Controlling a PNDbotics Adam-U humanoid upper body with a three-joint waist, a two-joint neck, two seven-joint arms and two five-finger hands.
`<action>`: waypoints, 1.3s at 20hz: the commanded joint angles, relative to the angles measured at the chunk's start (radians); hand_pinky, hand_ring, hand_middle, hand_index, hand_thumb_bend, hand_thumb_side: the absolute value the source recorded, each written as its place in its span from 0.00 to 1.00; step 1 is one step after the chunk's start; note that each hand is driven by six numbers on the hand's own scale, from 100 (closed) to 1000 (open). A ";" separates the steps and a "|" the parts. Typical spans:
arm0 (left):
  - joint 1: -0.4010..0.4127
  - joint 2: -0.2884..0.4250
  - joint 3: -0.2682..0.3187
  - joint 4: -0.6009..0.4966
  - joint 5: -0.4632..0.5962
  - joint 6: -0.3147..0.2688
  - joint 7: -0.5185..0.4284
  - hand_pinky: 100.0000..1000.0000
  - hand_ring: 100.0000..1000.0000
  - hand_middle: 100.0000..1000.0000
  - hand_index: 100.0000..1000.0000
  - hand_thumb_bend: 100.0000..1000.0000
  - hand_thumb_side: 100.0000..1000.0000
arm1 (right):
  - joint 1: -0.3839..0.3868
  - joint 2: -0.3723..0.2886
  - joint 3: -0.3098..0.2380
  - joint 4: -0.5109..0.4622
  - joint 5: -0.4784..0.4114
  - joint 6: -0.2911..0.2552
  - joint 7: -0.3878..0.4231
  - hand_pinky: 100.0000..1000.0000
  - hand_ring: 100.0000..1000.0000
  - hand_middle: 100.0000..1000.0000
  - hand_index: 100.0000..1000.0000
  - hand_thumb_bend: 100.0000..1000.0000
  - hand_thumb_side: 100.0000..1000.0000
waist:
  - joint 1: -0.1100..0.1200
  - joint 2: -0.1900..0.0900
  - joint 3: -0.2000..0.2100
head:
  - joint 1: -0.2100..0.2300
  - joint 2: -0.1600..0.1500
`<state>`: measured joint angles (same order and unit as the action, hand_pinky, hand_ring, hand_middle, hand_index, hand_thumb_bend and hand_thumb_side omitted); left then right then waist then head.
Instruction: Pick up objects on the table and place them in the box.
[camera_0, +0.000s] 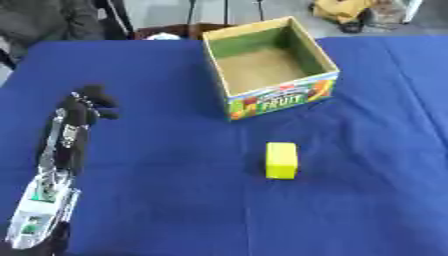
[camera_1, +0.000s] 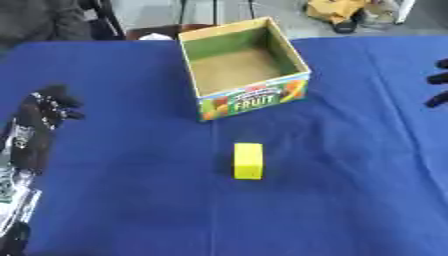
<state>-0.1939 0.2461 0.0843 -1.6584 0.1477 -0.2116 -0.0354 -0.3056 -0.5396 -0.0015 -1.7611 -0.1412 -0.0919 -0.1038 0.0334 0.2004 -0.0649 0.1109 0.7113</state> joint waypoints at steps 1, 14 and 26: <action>-0.007 0.015 0.001 -0.013 0.004 -0.002 -0.007 0.55 0.61 0.53 0.74 0.93 0.75 | -0.050 -0.074 0.032 0.002 0.034 0.006 0.061 0.37 0.61 0.63 0.77 0.45 0.70 | -0.005 -0.018 0.004 | -0.010 -0.012; -0.006 0.018 -0.011 -0.010 0.005 0.001 -0.019 0.55 0.61 0.53 0.74 0.93 0.75 | -0.262 -0.126 0.184 0.117 0.240 -0.013 0.395 0.40 0.65 0.67 0.80 0.55 0.54 | -0.009 -0.026 0.024 | -0.040 -0.021; -0.008 0.012 -0.025 -0.009 0.011 0.003 -0.033 0.55 0.61 0.53 0.74 0.93 0.75 | -0.413 0.026 0.272 0.407 0.527 -0.110 0.541 0.45 0.70 0.72 0.85 0.68 0.38 | 0.002 -0.032 0.038 | -0.075 -0.022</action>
<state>-0.1934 0.2461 0.0610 -1.6576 0.1543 -0.2080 -0.0637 -0.6962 -0.5165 0.2723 -1.3732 0.3515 -0.1890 0.4313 0.0369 0.1857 -0.0269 0.0418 0.7004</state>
